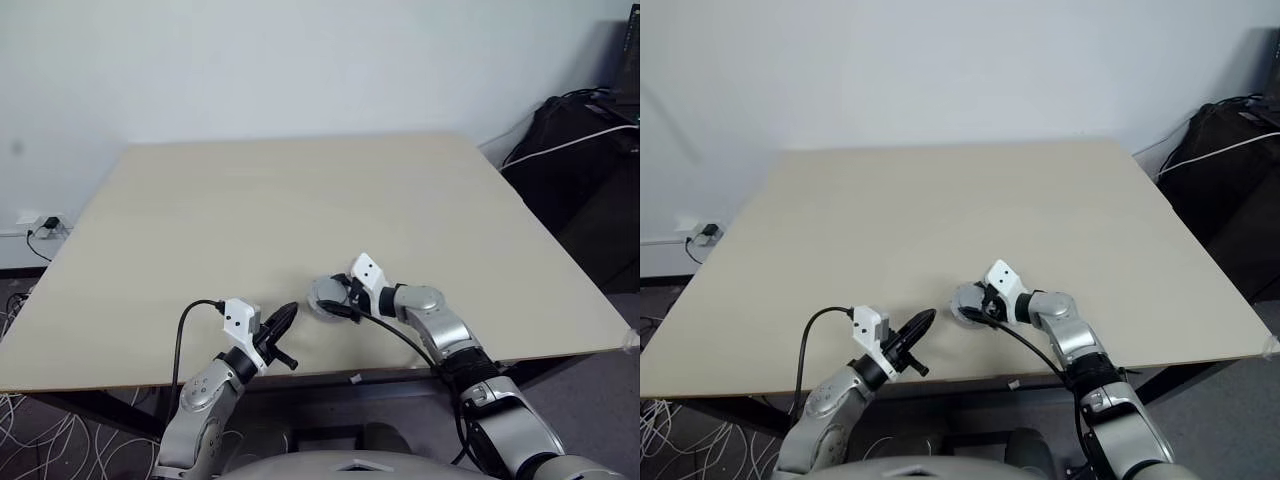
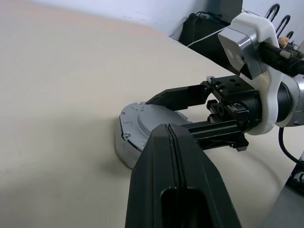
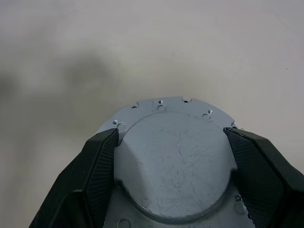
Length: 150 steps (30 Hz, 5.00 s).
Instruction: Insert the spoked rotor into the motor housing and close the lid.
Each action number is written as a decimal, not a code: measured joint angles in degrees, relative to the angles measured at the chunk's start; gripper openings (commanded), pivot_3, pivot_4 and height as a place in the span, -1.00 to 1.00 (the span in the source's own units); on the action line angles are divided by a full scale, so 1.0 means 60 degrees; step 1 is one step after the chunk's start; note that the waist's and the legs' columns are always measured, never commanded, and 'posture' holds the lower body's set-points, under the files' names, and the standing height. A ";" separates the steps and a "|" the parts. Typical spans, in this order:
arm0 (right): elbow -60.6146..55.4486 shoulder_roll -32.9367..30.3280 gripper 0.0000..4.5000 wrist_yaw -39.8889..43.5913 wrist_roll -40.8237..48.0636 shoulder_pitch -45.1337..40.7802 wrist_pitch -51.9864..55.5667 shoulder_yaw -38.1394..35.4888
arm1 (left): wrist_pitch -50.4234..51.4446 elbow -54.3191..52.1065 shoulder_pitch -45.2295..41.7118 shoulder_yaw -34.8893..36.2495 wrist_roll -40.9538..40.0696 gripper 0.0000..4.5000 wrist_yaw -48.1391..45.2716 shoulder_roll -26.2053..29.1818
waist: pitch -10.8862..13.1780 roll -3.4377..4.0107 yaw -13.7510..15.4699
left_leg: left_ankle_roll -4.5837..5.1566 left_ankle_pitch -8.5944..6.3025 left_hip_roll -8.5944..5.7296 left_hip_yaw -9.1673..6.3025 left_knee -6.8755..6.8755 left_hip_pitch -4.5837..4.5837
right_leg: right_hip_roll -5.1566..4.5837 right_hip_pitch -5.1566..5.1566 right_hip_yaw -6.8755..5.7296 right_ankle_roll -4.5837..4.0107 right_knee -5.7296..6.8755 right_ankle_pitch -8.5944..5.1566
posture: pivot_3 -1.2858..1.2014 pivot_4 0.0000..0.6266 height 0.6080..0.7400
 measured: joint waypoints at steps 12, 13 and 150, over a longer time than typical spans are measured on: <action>-0.0430 -0.0025 0.44 -0.0191 -0.0071 -0.0018 0.0792 0.0104 | 0.0103 0.0014 -0.0065 0.0008 -0.0028 -1.00 -0.0023 0.0020 | -0.0006 0.0003 0.0008 | 0.0010 0.0009 -0.0001 -0.0004 0.0000 0.0002 | 0.0000 0.0002 0.0000 0.0000 0.0002 0.0001 | 0.03 -1.00 1.00; -0.0442 -0.0025 0.44 -0.0261 -0.0109 -0.0018 0.0771 0.0138 | 0.0102 0.0031 -0.0065 0.0009 -0.0032 -1.00 -0.0026 0.0019 | -0.0008 0.0006 0.0008 | 0.0007 0.0007 -0.0001 -0.0003 0.0000 0.0002 | 0.0000 0.0003 0.0000 0.0000 0.0001 0.0001 | 0.03 -1.00 1.00; -0.1641 0.2972 0.72 -0.5269 0.5659 -0.0004 1.1873 -0.8085 | 0.9577 0.3412 -0.6328 0.1581 -0.1311 -1.00 0.1460 -0.0277 | -0.0066 -0.0063 -0.0237 | -0.0019 0.0016 -0.0022 -0.0039 -0.0013 -0.0002 | -0.0006 -0.0006 -0.0003 0.0014 0.0003 0.0010 | 0.03 -1.00 1.00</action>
